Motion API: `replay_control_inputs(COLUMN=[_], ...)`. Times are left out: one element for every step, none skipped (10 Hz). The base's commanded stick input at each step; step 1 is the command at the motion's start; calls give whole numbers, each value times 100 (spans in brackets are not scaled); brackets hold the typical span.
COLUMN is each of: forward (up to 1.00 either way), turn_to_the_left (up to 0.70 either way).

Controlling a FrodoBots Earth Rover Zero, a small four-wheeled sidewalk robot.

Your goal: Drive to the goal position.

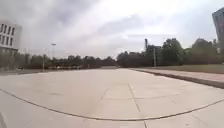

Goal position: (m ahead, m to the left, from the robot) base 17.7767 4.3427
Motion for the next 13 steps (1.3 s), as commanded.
replay_control_inputs(forward=[70, 70, 70, 70, 70, 70, 70, 70, 70, 70, 70, 70, 70], turn_to_the_left=[0, 0, 0, 0, 0, 0, 0, 0, 0, 0, 0, 0, 0])
